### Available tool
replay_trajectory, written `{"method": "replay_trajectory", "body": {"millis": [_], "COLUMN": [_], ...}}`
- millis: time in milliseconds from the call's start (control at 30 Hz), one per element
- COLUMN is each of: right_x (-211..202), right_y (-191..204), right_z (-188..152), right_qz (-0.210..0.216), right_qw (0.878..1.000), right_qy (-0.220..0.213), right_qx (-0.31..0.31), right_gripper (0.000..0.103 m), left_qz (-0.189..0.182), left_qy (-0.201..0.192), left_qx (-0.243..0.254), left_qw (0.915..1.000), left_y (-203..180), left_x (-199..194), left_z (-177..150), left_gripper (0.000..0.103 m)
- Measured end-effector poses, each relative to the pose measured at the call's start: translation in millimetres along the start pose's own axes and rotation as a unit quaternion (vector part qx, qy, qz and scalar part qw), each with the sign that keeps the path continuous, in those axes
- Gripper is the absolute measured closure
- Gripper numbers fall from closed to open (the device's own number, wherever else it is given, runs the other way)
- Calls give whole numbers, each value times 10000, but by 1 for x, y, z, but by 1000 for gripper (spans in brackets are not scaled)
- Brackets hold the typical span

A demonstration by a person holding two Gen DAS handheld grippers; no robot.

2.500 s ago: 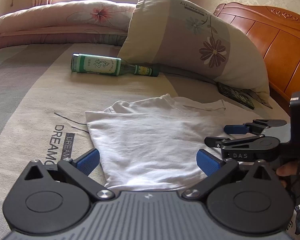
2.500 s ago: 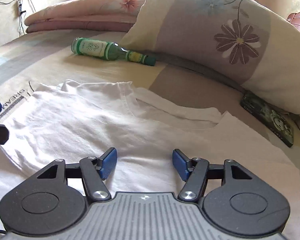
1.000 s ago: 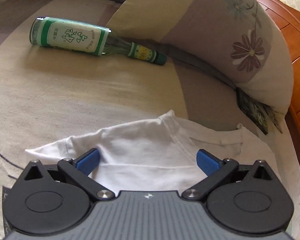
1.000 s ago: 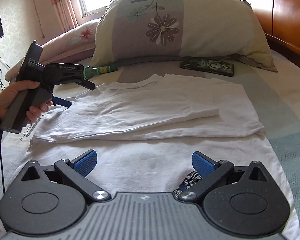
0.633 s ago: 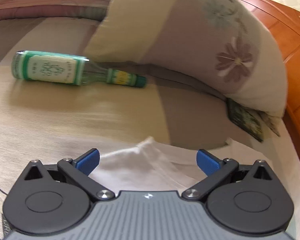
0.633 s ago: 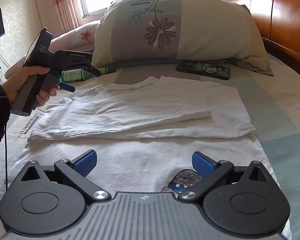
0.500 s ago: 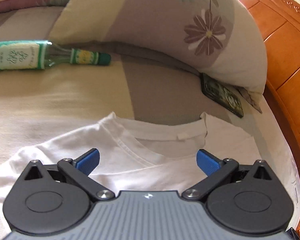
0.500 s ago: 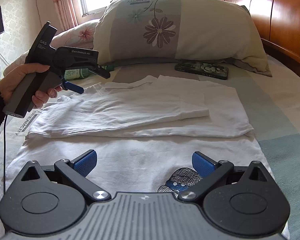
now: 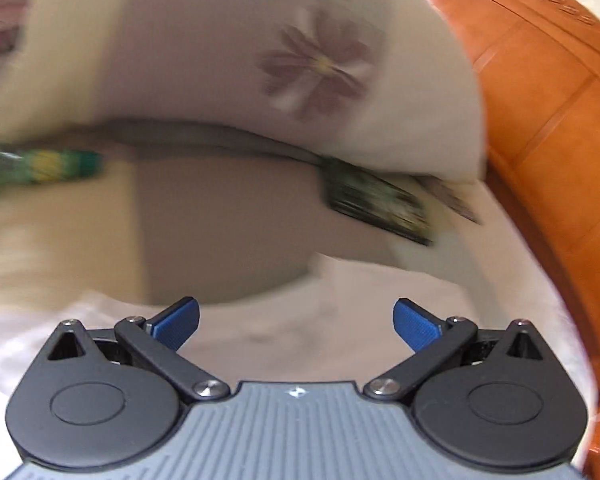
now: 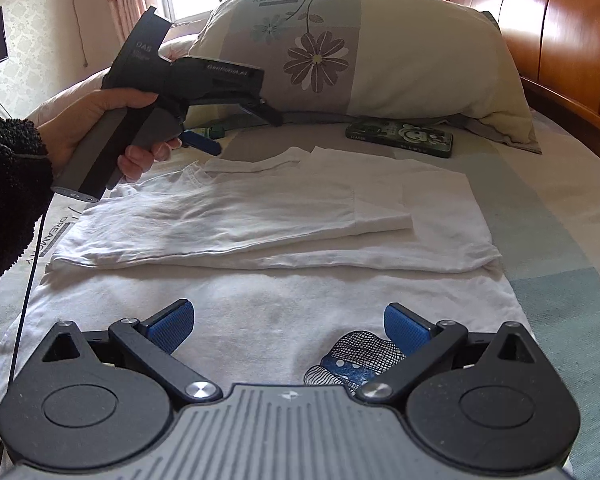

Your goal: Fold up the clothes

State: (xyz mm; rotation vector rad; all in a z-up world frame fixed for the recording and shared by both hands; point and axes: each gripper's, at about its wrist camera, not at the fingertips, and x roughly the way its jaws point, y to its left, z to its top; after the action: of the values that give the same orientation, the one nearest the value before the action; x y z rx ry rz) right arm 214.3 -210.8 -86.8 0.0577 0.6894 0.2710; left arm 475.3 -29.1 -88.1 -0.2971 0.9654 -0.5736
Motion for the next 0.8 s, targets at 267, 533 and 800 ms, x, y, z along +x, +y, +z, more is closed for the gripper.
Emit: {"method": "replay_trajectory", "body": {"millis": [267, 533, 800], "right_x": [-2, -10, -21], "right_y": [-5, -11, -17], "right_z": [1, 4, 5], "right_qz": [-3, 110, 157], "right_qw": [10000, 9997, 9994], "right_qy": [-32, -155, -282], "right_qx": [39, 166, 157], "right_gripper": [0, 0, 0], "left_qz": [-155, 797, 1250], "left_qy": [77, -180, -218], "left_qx": [1, 81, 492], "left_qw": [9999, 9966, 9907], "left_y": [-24, -35, -71], "left_x": [60, 35, -63], "left_z": [6, 12, -3], "left_gripper": [1, 1, 1]}}
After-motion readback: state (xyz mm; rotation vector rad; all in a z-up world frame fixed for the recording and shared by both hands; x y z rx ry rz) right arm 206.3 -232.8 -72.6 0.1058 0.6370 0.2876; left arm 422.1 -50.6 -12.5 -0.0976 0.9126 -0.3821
